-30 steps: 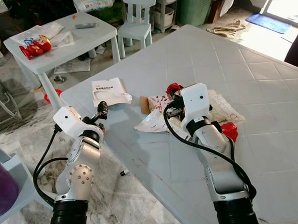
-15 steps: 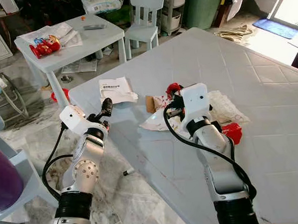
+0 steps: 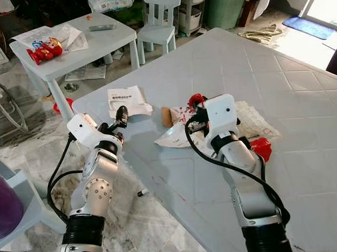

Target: Picking trash to rubbish bin

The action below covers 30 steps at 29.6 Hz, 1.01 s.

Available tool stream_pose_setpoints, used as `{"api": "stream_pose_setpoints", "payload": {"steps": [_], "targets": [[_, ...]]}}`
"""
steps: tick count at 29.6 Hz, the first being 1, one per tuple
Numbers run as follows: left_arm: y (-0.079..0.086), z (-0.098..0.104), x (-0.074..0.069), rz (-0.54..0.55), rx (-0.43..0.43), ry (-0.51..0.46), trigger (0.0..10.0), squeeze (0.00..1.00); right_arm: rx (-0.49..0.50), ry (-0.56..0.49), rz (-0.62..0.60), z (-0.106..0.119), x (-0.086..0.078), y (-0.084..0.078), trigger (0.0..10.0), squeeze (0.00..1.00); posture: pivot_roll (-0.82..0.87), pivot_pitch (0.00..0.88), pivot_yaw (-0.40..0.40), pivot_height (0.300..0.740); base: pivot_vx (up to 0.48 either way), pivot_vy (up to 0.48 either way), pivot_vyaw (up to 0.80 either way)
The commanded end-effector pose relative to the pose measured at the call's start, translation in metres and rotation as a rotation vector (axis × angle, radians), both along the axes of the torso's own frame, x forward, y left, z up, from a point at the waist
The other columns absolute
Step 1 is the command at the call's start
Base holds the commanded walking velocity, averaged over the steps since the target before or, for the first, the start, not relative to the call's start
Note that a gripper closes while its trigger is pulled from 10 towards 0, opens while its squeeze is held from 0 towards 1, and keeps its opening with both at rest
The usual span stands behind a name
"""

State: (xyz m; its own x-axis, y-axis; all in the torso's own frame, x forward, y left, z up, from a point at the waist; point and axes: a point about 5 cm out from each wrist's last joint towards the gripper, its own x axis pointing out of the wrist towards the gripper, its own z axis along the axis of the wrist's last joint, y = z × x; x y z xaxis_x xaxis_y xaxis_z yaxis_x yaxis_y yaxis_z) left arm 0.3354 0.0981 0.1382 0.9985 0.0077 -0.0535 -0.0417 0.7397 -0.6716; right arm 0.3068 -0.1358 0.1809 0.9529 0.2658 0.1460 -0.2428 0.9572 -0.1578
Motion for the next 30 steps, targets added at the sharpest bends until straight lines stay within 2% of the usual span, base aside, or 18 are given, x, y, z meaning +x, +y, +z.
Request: {"api": "stream_pose_setpoints", "payload": {"steps": [1, 9, 19, 20, 21, 22, 23, 30], "targets": [[-0.014, 0.006, 0.006, -0.029, -0.031, -0.01, 10.0, 0.0, -0.002, -0.005, 0.006, 0.001, -0.002, 0.001, 0.0, 0.0, -0.03, 0.123, -0.085, 0.74, 0.0, 0.0, 0.0], [-0.018, 0.015, 0.023, -0.071, -0.031, -0.05, 10.0, 0.0, -0.005, -0.006, 0.001, 0.002, -0.002, -0.001, 0.0, 0.0, -0.05, 0.126, -0.088, 0.74, 0.0, 0.0, 0.0], [-0.02, 0.021, 0.034, -0.1, -0.039, -0.072, 10.0, 0.0, -0.007, -0.005, -0.003, 0.002, -0.003, -0.001, 0.0, 0.0, -0.05, 0.129, -0.086, 0.74, 0.0, 0.0, 0.0], [-0.023, 0.021, 0.035, -0.124, -0.053, -0.076, 9.2, 0.0, -0.007, -0.006, -0.002, 0.002, -0.003, -0.001, 0.0, 0.0, -0.05, 0.129, -0.086, 0.74, 0.0, 0.0, 0.0], [-0.025, 0.02, 0.036, -0.132, -0.054, -0.075, 2.7, 0.0, -0.006, -0.006, -0.002, 0.002, -0.003, -0.001, 0.0, 0.0, -0.05, 0.13, -0.086, 0.74, 0.0, 0.0, 0.0], [-0.026, 0.02, 0.036, -0.137, -0.053, -0.075, 2.7, 0.0, -0.006, -0.006, -0.002, 0.002, -0.003, -0.001, 0.0, 0.0, -0.05, 0.13, -0.086, 0.74, 0.0, 0.0, 0.0], [-0.026, 0.02, 0.036, -0.141, -0.053, -0.076, 0.0, 0.0, -0.006, -0.007, -0.002, 0.003, -0.003, -0.001, 0.0, 0.0, -0.05, 0.131, -0.086, 0.74, 0.0, 0.0, 0.0], [-0.034, 0.016, 0.033, -0.178, -0.098, -0.075, 0.0, 0.0, -0.006, -0.006, -0.002, 0.003, -0.002, -0.001, 0.0, 0.0, -0.05, 0.133, -0.085, 0.74, 0.0, 0.0, 0.0]]}}
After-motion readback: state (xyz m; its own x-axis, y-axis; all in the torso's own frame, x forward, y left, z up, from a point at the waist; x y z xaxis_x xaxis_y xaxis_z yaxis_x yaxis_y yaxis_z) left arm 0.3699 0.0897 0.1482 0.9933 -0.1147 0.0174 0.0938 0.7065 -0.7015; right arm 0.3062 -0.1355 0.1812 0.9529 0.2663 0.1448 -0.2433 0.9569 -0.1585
